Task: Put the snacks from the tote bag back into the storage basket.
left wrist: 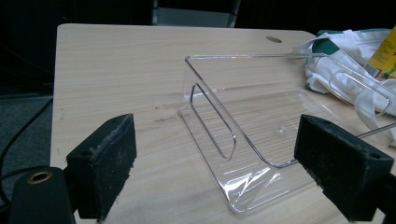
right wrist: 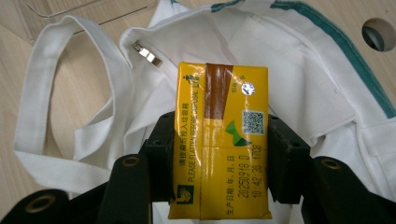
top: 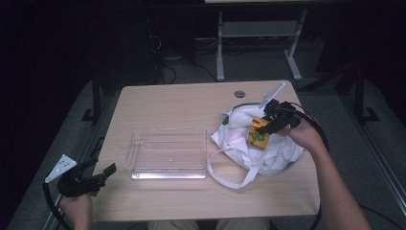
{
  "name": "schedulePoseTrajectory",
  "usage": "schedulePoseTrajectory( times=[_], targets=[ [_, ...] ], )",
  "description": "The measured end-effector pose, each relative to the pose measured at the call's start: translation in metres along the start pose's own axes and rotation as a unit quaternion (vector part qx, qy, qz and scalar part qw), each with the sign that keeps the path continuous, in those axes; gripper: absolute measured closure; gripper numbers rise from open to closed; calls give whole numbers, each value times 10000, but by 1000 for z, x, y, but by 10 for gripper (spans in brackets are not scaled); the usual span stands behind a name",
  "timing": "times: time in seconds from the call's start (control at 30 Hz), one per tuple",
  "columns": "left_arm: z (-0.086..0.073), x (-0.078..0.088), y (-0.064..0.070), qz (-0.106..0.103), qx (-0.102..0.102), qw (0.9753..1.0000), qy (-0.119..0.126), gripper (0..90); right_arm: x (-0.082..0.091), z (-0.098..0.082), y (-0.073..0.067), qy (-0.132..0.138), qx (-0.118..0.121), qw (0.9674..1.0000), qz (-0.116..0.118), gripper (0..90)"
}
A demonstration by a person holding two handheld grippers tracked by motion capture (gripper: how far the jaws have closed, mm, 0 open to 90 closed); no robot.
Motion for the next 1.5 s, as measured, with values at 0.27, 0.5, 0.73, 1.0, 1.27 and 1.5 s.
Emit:
schedulePoseTrajectory(
  times=[0.27, 0.5, 0.73, 1.0, 1.27, 1.5],
  targets=[
    [0, 0, 0, 3, 8, 10000, 6, 126, 15, 7, -8, 59, 179, 9998, 50, 519],
    [0, 0, 0, 7, 10, 10000, -3, 126, 27, 12, -17, 152, 260, 9994, 159, 519],
    [-1, 1, -1, 16, 12, 10000, -23, 126, 34, 19, -27, 113, 372, 9990, 205, 520],
    [-1, 1, -1, 20, 24, 10000, -16, 126, 43, 29, -38, 182, 510, 9981, 308, 521],
    [-1, 1, -2, 22, 13, 10000, -31, 126, 49, 40, -48, 228, 591, 9972, 402, 521],
    [-1, 1, -2, 29, 23, 10000, -30, 126, 50, 50, -57, 203, 709, 9963, 433, 521]
  ],
)
Point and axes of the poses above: each handheld gripper's, and its own axes: x roughly backward along the jaws, z roughly out of its top, y roughly to its right, the point moved 1 cm from there along -x, roughly forward along the jaws, and after that the axes turned 4 degrees about -x, right-handed, at the moved point
